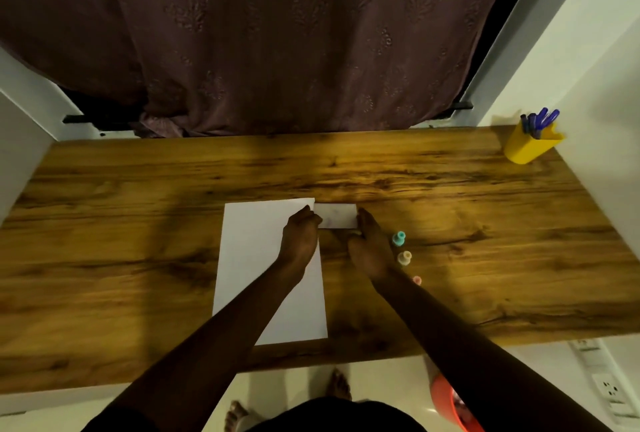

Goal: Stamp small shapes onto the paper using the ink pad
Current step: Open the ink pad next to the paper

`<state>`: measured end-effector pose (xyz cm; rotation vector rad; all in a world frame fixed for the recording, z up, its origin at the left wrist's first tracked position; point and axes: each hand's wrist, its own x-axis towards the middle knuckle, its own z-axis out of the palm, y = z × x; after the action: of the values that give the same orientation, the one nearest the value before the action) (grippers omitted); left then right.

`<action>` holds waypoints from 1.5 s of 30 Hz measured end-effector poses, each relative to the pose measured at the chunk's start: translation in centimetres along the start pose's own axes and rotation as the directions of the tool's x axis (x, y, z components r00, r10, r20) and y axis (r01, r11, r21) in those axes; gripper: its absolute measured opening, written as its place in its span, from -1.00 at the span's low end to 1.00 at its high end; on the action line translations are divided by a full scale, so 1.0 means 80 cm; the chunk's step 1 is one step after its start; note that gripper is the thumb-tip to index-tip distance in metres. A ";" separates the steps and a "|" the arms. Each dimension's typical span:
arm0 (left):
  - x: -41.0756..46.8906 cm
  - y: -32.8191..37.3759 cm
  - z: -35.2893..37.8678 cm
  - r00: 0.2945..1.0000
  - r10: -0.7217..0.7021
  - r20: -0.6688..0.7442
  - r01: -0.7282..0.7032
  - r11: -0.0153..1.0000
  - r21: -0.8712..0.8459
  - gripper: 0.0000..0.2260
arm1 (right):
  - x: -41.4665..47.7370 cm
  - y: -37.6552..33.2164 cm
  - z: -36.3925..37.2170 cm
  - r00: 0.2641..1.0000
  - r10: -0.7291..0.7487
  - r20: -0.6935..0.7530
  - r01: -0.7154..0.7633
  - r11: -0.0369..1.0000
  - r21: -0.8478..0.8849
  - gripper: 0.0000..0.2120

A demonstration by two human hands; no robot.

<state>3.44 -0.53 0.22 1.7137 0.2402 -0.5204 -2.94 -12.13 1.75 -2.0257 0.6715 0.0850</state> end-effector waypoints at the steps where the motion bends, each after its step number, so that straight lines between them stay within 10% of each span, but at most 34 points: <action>1: -0.003 0.003 -0.014 1.000 0.017 -0.006 -0.017 1.000 -0.009 -0.76 | -0.002 -0.009 0.006 1.000 -0.009 -0.002 0.009 1.000 0.001 -0.40; 18: -0.081 -0.073 -0.301 0.952 0.076 -0.295 -0.136 0.972 -0.189 -0.82 | -0.094 -0.123 0.220 0.919 -0.237 0.316 0.237 0.971 0.040 -0.35; 36: -0.093 -0.166 -0.379 0.972 0.105 -0.210 -0.044 0.959 0.279 -0.55 | -0.122 -0.085 0.309 0.876 -0.276 0.395 0.386 0.892 -0.234 -0.37; 45: -0.080 -0.158 -0.404 0.966 0.247 -0.069 -0.168 0.811 0.561 -0.58 | -0.087 -0.077 0.298 0.772 -0.375 0.513 0.605 0.681 -0.413 -0.58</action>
<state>-0.97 34.28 -3.62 2.3172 -0.0112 -0.3185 -0.85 12.74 -3.85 -2.5896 -0.2339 0.3910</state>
